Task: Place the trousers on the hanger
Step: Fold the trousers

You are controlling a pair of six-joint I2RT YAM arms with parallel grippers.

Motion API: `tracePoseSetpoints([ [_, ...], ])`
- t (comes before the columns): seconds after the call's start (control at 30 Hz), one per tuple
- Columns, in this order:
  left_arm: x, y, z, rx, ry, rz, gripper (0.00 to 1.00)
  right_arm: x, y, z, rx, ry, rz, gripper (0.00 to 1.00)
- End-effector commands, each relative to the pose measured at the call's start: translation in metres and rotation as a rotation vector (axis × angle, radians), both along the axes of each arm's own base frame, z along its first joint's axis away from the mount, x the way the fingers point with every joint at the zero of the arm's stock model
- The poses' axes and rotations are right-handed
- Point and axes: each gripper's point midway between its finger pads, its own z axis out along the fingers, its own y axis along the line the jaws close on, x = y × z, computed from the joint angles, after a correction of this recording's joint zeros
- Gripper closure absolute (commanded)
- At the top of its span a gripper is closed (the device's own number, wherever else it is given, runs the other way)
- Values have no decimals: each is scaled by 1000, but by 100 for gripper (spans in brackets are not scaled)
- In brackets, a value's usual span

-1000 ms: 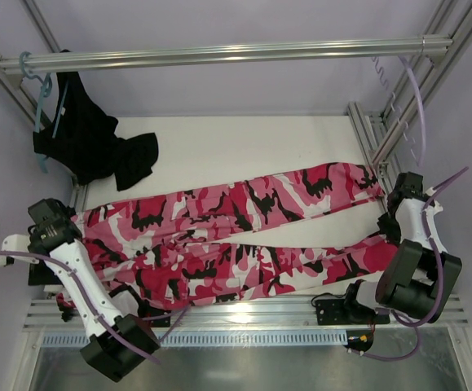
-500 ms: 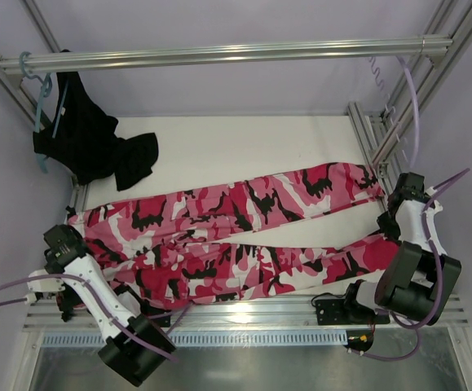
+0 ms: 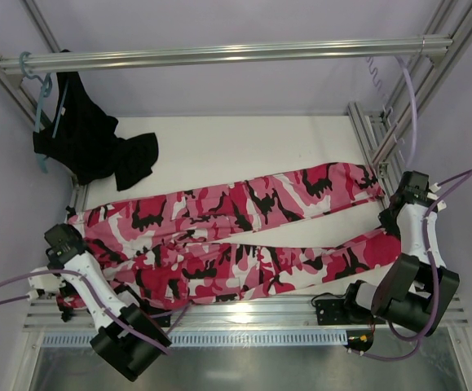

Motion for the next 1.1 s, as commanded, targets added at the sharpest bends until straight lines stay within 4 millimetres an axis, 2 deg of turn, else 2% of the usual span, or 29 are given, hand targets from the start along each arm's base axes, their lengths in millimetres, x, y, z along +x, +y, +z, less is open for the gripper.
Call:
tracePoseSetpoints([
  [0.0, 17, 21, 9, 92, -61, -37, 61, 11, -13, 21, -54, -64, -9, 96],
  [0.07, 38, 27, 18, 121, -136, -108, 83, 12, -12, 21, -48, -67, -7, 97],
  [0.17, 70, 29, 30, 123, -261, -197, 99, 11, -13, 21, -56, -66, -13, 96],
  [0.23, 82, 27, 29, 102, -268, -236, 100, 10, -12, 20, -54, -66, -16, 96],
  [0.3, 102, 23, 36, 113, -279, -317, 100, 10, -11, 19, -47, -71, -17, 96],
  [0.37, 119, 14, 31, 97, -253, -395, 99, 11, -10, 17, -43, -73, -18, 96],
  [0.5, 142, 3, 22, 69, -232, -509, 99, 11, -11, 14, -45, -66, -19, 96],
  [0.63, 157, -4, 16, 56, -187, -640, 99, 10, -12, 9, -43, -53, -21, 96],
  [0.67, 159, -6, 9, 28, -148, -670, 99, 10, -11, 7, -39, -49, -22, 96],
  [0.7, 164, -7, 14, 29, -133, -728, 99, 9, -11, 5, -37, -45, -22, 96],
  [0.73, 158, -11, 12, -6, -90, -754, 98, 11, -10, 4, -32, -52, -20, 96],
  [0.77, 156, -11, 12, -22, -62, -772, 87, 11, -10, 3, -30, -52, -17, 96],
  [0.8, 153, -11, 11, -35, -31, -780, 81, 11, -10, 3, -28, -50, -15, 96],
  [0.83, 151, -4, 19, -14, -5, -770, 75, 11, -10, 3, -32, -51, -15, 96],
  [0.87, 146, -5, 22, -17, 17, -769, 64, 10, -11, 3, -34, -46, -14, 96],
  [0.93, 143, 1, 37, 37, 6, -753, 49, 11, -11, 5, -37, -53, -12, 96],
  [0.97, 141, 3, 43, 57, 6, -740, 37, 12, -11, 5, -38, -53, -10, 96],
  [1.07, 134, 12, 65, 133, 8, -691, 35, 12, -11, 5, -37, -54, -10, 96],
])
